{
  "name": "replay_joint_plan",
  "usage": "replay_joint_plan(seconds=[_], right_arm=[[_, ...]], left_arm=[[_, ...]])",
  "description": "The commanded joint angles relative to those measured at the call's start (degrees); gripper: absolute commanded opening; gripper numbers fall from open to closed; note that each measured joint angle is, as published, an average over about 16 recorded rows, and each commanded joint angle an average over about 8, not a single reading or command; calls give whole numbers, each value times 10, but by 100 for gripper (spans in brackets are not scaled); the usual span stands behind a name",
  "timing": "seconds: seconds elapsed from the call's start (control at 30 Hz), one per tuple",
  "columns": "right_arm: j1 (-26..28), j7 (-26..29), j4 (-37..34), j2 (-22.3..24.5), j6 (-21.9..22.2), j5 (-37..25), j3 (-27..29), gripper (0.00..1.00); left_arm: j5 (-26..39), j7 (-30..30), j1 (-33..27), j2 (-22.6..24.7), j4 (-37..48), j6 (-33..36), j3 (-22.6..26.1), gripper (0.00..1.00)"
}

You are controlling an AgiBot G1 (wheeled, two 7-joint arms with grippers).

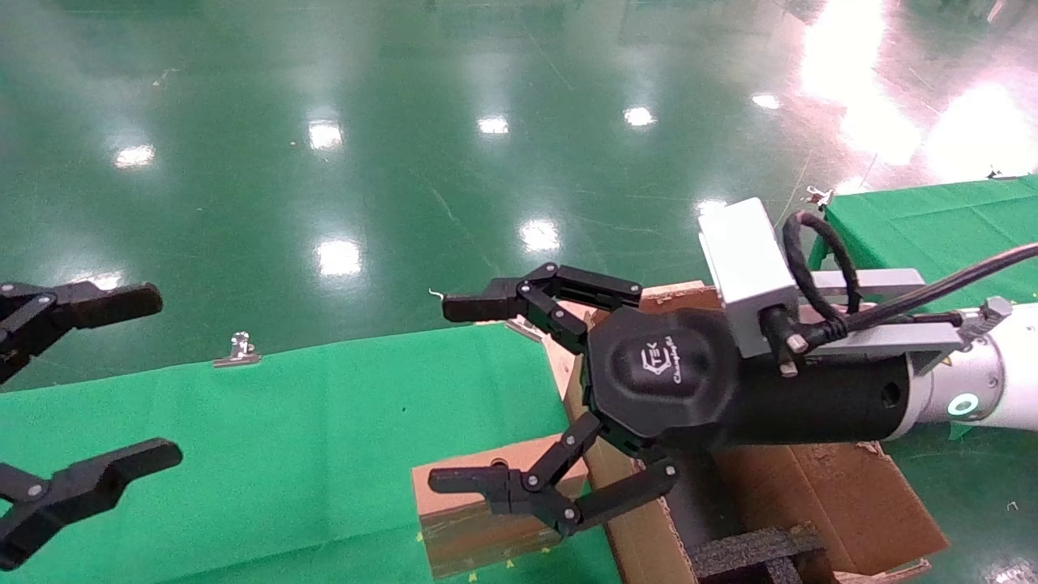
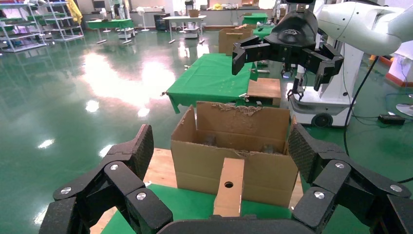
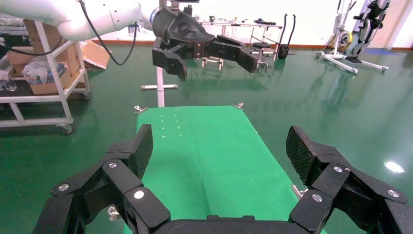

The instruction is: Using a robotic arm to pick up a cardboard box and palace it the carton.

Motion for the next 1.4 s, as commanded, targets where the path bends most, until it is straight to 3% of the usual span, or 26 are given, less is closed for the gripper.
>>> replay_joint_plan(seconds=[0.03, 0.4, 0.43, 0.63, 0.7, 1.0, 1.2, 1.4], right_arm=[[0, 0, 0, 0, 0, 0, 0, 100], [0, 0, 0, 0, 0, 0, 0, 100], [0, 0, 0, 0, 0, 0, 0, 100], [0, 0, 0, 0, 0, 0, 0, 100], [0, 0, 0, 0, 0, 0, 0, 100], [14, 12, 4, 7, -5, -36, -16, 100], [73, 48, 8, 6, -22, -147, -68, 100], [139, 76, 0, -25, -41, -262, -136, 100]], left_arm=[[0, 0, 0, 0, 0, 0, 0, 100], [0, 0, 0, 0, 0, 0, 0, 98], [0, 0, 0, 0, 0, 0, 0, 91], [0, 0, 0, 0, 0, 0, 0, 16], [0, 0, 0, 0, 0, 0, 0, 0], [0, 0, 0, 0, 0, 0, 0, 0], [0, 0, 0, 0, 0, 0, 0, 0], [0, 0, 0, 0, 0, 0, 0, 0]])
